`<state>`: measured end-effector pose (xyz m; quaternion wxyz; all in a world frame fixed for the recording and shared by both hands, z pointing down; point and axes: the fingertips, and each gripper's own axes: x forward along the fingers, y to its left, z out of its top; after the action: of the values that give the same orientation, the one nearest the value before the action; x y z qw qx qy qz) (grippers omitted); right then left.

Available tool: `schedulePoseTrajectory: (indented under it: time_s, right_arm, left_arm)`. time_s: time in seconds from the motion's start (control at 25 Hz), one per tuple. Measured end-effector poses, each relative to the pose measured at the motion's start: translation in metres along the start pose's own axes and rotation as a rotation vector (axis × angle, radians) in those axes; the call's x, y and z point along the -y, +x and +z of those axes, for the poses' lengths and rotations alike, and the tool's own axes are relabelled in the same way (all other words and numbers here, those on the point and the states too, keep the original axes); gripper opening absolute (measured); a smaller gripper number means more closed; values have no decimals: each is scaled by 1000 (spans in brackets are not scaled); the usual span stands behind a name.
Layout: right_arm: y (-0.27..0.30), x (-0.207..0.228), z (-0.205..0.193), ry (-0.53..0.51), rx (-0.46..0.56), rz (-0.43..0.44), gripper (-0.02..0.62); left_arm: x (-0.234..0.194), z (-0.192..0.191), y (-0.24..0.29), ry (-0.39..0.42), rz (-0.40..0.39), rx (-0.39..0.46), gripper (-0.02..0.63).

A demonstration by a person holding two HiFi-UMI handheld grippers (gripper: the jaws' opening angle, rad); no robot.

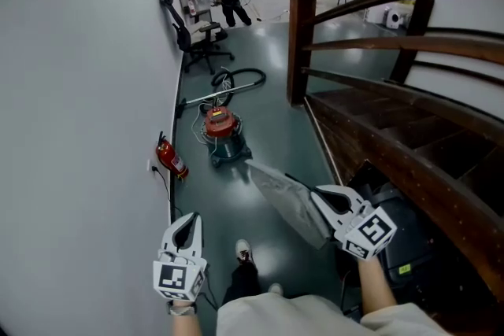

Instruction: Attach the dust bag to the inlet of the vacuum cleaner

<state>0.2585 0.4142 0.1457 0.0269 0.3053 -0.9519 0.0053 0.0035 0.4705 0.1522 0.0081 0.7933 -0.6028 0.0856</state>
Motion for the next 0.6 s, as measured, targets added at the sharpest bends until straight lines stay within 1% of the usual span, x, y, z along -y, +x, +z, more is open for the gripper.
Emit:
schedulePoseTrajectory:
  time_s: [0.16, 0.24, 0.36, 0.48, 0.6]
  right_arm:
    - [16, 12, -3, -9, -7, -4, 29]
    - [28, 18, -3, -15, -7, -6, 29]
    - [51, 27, -2, -17, 4, -10, 29]
    - [80, 37, 3, -40, -6, -2, 29]
    - [108, 48, 12, -44, 10, 1, 29]
  left_arm:
    - [-6, -10, 22, -13, -39, 13, 0]
    - [-16, -10, 34, -16, -37, 17, 0]
    - [-36, -13, 53, -13, -47, 32, 0]
    - [-62, -11, 76, -7, -43, 40, 0]
    - [-86, -9, 96, -11, -55, 39, 0]
